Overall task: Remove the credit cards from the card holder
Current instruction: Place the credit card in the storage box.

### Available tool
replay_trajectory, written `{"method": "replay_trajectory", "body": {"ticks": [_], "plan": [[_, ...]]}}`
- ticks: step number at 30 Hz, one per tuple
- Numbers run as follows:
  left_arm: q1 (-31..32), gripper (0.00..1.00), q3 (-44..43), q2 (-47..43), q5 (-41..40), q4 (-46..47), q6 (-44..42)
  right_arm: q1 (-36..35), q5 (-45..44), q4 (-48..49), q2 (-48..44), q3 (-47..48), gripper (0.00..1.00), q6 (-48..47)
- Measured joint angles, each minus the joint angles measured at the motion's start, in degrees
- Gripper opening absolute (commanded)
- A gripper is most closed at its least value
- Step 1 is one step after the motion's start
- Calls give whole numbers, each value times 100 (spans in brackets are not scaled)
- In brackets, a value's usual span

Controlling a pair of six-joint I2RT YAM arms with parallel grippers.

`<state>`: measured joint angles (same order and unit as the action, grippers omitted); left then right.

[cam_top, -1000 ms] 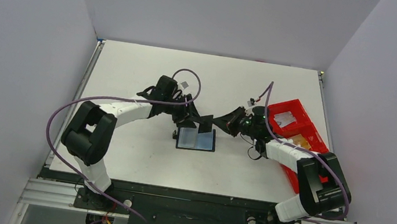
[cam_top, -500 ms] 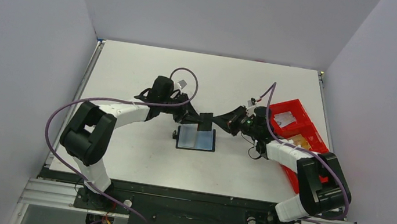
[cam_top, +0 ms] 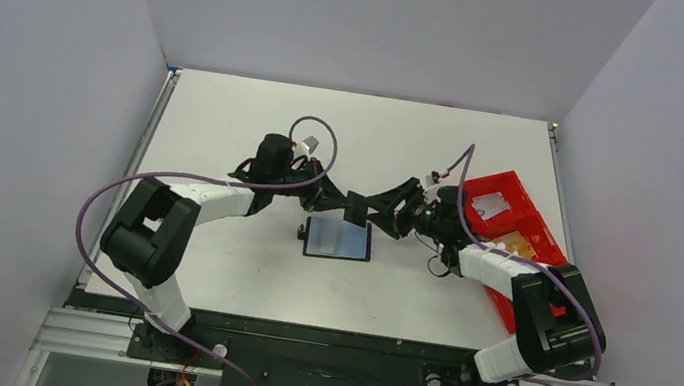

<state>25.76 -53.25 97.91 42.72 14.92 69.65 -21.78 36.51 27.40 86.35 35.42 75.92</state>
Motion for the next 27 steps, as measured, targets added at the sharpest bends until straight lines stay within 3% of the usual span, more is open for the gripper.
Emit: {"method": "replay_trajectory", "body": {"ticks": [12, 23, 27], "plan": [[-122, 0, 50, 2, 317, 1104, 691, -46, 153, 444, -282, -83, 44, 118], [-120, 0, -92, 153, 581, 1294, 817, -133, 197, 697, -446, -118, 21, 243], [-116, 1, -127, 190, 680, 1340, 817, -188, 195, 695, -446, -118, 4, 256]]}}
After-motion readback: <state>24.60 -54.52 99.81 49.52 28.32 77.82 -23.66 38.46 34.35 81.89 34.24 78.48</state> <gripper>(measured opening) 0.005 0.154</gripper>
